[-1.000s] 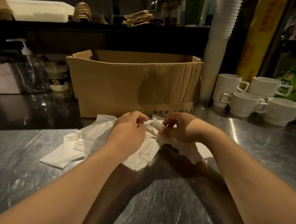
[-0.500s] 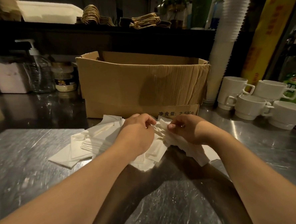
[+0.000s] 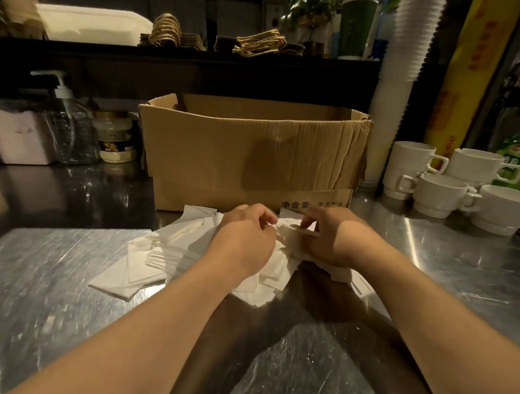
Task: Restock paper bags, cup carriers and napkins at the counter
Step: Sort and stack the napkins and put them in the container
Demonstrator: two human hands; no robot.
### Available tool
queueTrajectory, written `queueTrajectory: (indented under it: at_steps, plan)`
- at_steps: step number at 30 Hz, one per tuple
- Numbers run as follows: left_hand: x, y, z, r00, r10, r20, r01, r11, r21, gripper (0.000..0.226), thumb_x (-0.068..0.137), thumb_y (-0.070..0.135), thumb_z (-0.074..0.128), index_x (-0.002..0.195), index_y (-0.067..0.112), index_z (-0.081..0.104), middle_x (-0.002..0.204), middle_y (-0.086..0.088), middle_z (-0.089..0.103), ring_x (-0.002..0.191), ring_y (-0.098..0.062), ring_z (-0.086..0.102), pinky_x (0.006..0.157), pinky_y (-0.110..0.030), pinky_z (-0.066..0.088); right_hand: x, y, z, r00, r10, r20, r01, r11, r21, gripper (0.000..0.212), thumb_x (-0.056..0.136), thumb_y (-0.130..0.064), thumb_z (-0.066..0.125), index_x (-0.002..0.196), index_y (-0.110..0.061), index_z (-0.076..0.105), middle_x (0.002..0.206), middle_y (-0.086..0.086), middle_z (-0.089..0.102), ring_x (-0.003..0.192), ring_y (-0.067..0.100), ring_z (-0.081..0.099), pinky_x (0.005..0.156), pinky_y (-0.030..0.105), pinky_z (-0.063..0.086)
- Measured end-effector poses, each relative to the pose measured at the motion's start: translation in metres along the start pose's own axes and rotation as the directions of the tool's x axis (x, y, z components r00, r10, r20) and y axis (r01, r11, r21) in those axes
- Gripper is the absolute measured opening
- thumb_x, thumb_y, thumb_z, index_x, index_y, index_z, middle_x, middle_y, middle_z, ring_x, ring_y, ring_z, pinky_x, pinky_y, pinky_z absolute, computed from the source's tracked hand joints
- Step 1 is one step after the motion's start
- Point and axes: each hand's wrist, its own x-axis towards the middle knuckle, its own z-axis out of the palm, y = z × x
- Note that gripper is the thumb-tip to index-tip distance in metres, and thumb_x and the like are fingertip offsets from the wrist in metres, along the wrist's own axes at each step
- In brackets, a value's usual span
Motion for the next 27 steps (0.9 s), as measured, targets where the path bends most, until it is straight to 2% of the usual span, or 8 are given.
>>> queueTrajectory:
  at_steps: [3,6,10,13,15,21,24,27]
  plan:
    - [0.0,0.0,0.0,1.0,0.002,-0.002,-0.002,1.0,-0.007,0.018,0.102,0.023,0.054,0.11,0.035,0.064,0.117,0.011,0.058,0.093,-0.006,0.056,0.073,-0.019,0.043,-0.004,0.006,-0.001,0.985,0.0,-0.172,0.002,1.0,0.01,0.019,0.097,-0.038,0.056,0.113,-0.031,0.063,0.103,-0.001,0.063,0.093,0.023,0.062,0.082,0.04,0.057]
    - [0.001,0.0,-0.002,1.0,-0.014,-0.004,0.013,0.998,-0.058,0.018,0.103,0.028,0.053,0.117,0.036,0.061,0.117,0.01,0.057,0.096,-0.008,0.056,0.078,-0.024,0.049,-0.006,0.012,0.0,0.934,-0.03,-0.357,0.154,0.934,0.322,0.022,0.096,-0.029,0.066,0.117,-0.024,0.066,0.099,-0.002,0.068,0.092,0.019,0.066,0.077,0.034,0.056]
    - [0.004,0.003,-0.005,0.996,-0.042,-0.076,0.019,0.959,-0.282,0.03,0.103,0.04,0.053,0.133,0.034,0.052,0.116,0.002,0.061,0.107,-0.019,0.058,0.095,-0.038,0.051,-0.012,-0.001,-0.005,0.952,0.067,-0.3,0.239,0.454,0.859,0.027,0.093,-0.018,0.071,0.12,-0.016,0.066,0.103,-0.002,0.071,0.098,0.018,0.068,0.079,0.033,0.06]
    - [0.001,0.01,-0.01,0.998,-0.046,-0.032,0.018,0.806,-0.592,0.05,0.093,0.058,0.056,0.133,0.028,0.061,0.113,0.003,0.07,0.112,-0.021,0.063,0.105,-0.043,0.049,-0.017,-0.003,-0.009,0.978,-0.019,-0.206,0.207,0.112,0.972,0.027,0.09,-0.02,0.071,0.116,-0.013,0.069,0.11,0.007,0.075,0.105,0.027,0.071,0.09,0.046,0.06]
    - [-0.004,0.018,-0.015,0.992,-0.013,0.129,0.108,0.636,-0.764,0.046,0.095,0.064,0.051,0.113,0.028,0.073,0.1,0.0,0.075,0.104,-0.022,0.067,0.102,-0.045,0.051,-0.02,-0.006,-0.01,0.978,-0.112,-0.178,0.181,0.012,0.983,0.039,0.083,-0.023,0.073,0.12,-0.011,0.067,0.112,0.007,0.075,0.105,0.026,0.072,0.089,0.045,0.06]
    - [-0.01,0.022,-0.02,0.92,-0.024,0.391,0.358,0.458,-0.814,0.045,0.099,0.06,0.045,0.119,0.028,0.068,0.097,-0.008,0.076,0.101,-0.028,0.069,0.088,-0.041,0.057,-0.023,-0.02,-0.002,0.984,-0.135,-0.116,0.137,0.159,0.978,0.029,0.09,-0.025,0.07,0.116,-0.014,0.065,0.106,0.003,0.075,0.098,0.022,0.074,0.079,0.032,0.062]
    - [-0.008,0.021,-0.02,0.902,-0.095,0.421,0.423,0.39,-0.818,0.046,0.105,0.053,0.041,0.129,0.023,0.066,0.111,-0.012,0.076,0.11,-0.031,0.068,0.094,-0.042,0.056,-0.024,-0.025,0.001,0.971,-0.013,-0.238,0.223,0.4,0.889,0.011,0.097,-0.026,0.064,0.107,-0.02,0.065,0.103,-0.001,0.071,0.088,0.014,0.067,0.061,0.017,0.053]
    - [-0.005,0.017,-0.021,0.896,-0.117,0.428,0.441,0.346,-0.829,0.048,0.108,0.05,0.035,0.125,0.018,0.068,0.115,-0.016,0.075,0.111,-0.033,0.068,0.097,-0.044,0.054,-0.023,-0.023,-0.002,0.951,0.021,-0.309,0.271,0.426,0.863,0.004,0.1,-0.025,0.061,0.1,-0.023,0.064,0.102,-0.004,0.068,0.092,0.012,0.064,0.058,0.015,0.051]
